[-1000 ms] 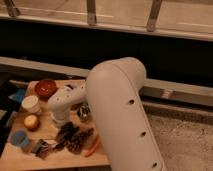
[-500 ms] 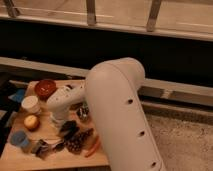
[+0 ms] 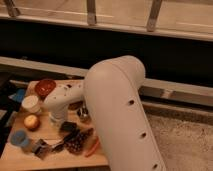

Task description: Place eraser in tray

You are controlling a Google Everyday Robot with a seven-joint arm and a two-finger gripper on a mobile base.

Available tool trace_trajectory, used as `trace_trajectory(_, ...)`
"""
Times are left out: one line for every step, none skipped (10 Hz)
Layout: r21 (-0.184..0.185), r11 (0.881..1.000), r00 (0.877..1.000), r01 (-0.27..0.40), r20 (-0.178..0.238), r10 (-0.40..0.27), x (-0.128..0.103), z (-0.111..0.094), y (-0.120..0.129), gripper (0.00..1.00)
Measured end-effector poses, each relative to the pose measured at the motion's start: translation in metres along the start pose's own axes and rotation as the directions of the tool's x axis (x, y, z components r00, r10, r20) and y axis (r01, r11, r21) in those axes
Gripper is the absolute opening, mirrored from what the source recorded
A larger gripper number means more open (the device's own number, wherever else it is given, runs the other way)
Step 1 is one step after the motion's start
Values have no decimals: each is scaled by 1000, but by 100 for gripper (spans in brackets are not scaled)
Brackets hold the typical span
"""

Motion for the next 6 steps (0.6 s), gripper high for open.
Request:
trace_trajectory(20, 1000, 1000, -9, -2, 9, -1, -19, -6, 0)
trace_trajectory(50, 999, 1000, -14, -6, 14, -4, -42, -12, 0)
trace_trajectory(77, 997, 1000, -18, -12, 19, -8, -60, -18, 0)
trace_trajectory(96, 995, 1000, -25, -16, 26, -10, -71, -24, 0)
trace_trajectory(122, 992, 999, -42, -20, 45, -12, -84, -34, 0)
trace_trajectory(148, 987, 997, -64, -26, 68, -11, -93, -44, 0)
